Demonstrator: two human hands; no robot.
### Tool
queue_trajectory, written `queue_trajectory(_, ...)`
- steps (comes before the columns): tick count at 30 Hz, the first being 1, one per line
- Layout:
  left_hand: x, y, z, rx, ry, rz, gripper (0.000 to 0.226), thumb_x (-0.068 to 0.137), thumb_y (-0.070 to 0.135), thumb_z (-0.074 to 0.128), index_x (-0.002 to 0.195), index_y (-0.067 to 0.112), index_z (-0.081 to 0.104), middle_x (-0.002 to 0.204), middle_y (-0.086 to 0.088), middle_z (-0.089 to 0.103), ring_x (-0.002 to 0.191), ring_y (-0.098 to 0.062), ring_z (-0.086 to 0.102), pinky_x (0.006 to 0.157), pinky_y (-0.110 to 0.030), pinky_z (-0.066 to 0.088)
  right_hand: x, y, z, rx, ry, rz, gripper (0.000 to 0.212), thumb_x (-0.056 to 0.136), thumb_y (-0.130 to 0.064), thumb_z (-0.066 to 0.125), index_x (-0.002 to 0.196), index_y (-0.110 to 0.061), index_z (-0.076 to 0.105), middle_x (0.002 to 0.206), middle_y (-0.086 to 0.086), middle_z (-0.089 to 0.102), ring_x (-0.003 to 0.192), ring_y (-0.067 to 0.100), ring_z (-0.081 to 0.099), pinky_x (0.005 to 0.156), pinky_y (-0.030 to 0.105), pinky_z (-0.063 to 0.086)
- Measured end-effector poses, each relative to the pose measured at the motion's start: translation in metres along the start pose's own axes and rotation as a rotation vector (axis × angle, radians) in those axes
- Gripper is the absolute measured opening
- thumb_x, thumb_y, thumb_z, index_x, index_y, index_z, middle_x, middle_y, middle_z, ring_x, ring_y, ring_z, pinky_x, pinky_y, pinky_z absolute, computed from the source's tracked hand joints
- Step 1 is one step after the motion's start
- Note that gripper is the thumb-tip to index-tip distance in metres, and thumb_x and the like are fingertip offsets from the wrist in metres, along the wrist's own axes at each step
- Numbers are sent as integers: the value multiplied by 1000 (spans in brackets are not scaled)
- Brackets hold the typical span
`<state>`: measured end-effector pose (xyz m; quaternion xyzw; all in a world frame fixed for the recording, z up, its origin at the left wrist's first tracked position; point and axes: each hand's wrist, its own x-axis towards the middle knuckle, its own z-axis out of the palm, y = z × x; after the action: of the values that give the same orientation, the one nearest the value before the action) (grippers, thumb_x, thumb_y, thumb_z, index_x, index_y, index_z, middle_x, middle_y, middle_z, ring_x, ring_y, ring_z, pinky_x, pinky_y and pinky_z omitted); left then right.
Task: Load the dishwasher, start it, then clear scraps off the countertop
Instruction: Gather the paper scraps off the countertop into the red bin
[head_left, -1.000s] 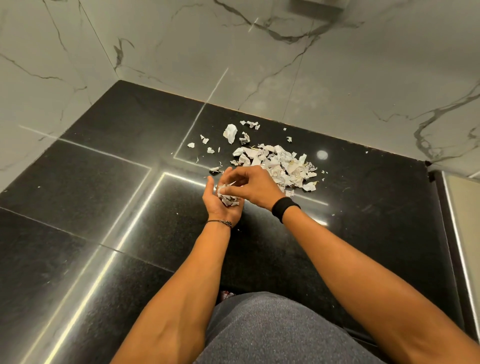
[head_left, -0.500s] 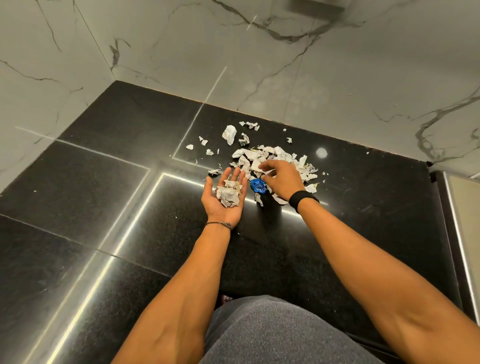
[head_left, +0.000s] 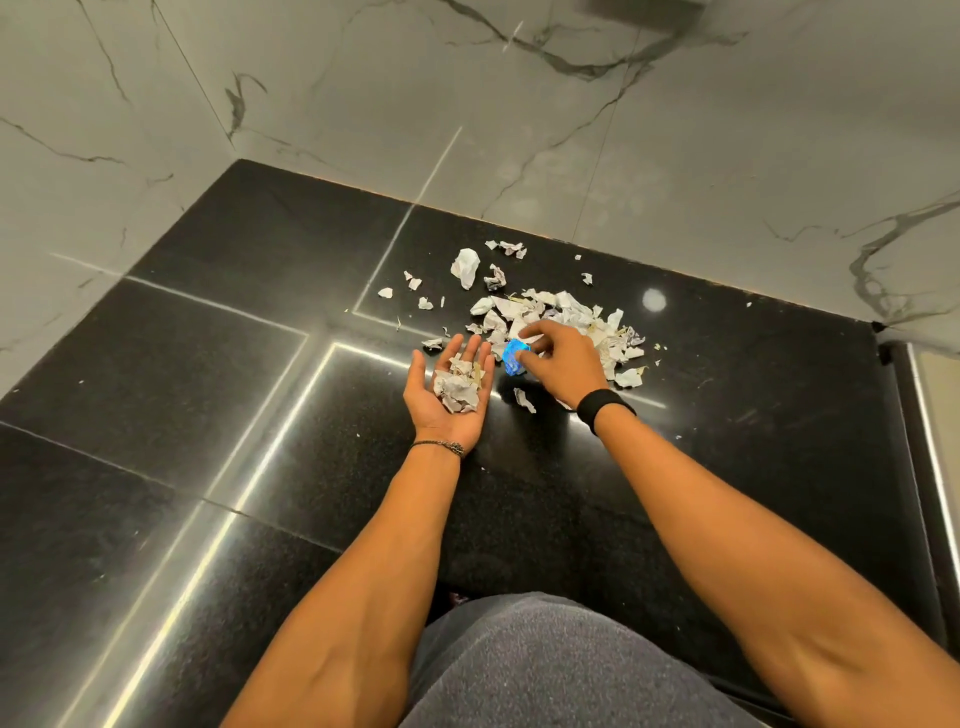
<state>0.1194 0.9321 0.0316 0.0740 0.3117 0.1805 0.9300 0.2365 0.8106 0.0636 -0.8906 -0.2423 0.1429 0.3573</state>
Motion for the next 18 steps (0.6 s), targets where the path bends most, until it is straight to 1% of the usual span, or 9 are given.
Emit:
queue_trajectory(3,0,-1,2,35,-13,4,58,101,53,46,130,5,61,131,-22,65,126,-36,59,103,-42,49,-5,-20,-4,280,-21,-11,16,86,-15,73,102,-13,70,81,4,72,73,12,67,69,27,53)
queue_trajectory(5,0,-1,4,46,-23,0,59,100,55,46,130,6,62,129,-22,66,116,-36,64,96,-42,54,-10,-35,-4,403,-59,-48,13,87,-11,74,99,-9,72,88,8,75,78,11,70,69,20,54)
queue_trajectory(7,0,-3,5,45,-19,-7,59,100,55,46,131,7,61,118,-19,70,102,-32,69,89,-41,58,-16,-48,-2,458,-93,-109,12,86,-9,74,98,-7,73,91,9,75,84,15,72,73,18,56)
queue_trajectory(8,-1,-5,6,40,-22,-8,61,100,55,46,135,6,59,117,-18,70,102,-30,69,92,-40,57,-17,-52,0,463,-109,-139,12,86,-9,75,97,-7,74,91,8,76,85,16,72,76,19,57)
queue_trajectory(10,-2,-7,7,41,-34,-15,66,100,54,46,142,4,55,123,-19,67,111,-31,66,107,-41,48,-17,-57,5,405,-130,-177,10,86,-13,74,96,-11,75,90,2,76,84,13,71,78,23,57)
queue_trajectory(12,-4,-8,8,44,-43,-11,62,101,53,44,138,4,58,125,-22,67,111,-33,68,109,-43,47,-17,-56,10,258,-116,-195,9,84,-18,73,92,-17,77,88,-3,72,81,9,66,76,26,54)
queue_trajectory(14,-4,-7,10,34,-51,7,56,103,50,43,131,6,61,125,-23,67,112,-36,68,111,-46,45,-17,-52,15,125,-42,-191,9,83,-27,72,89,-23,77,94,-4,66,91,12,61,81,31,51)
queue_trajectory(16,-5,-5,11,29,-57,15,51,103,48,43,127,8,64,124,-21,68,115,-35,65,115,-47,39,-19,-49,18,137,20,-150,12,86,-36,68,89,-26,75,99,-5,63,100,17,58,88,36,51)
queue_trajectory(18,-8,-3,11,21,-72,17,50,103,48,43,125,8,65,124,-19,67,116,-33,64,116,-46,38,-22,-52,17,271,73,-97,18,91,-40,62,91,-27,74,100,-6,64,100,17,61,90,40,52)
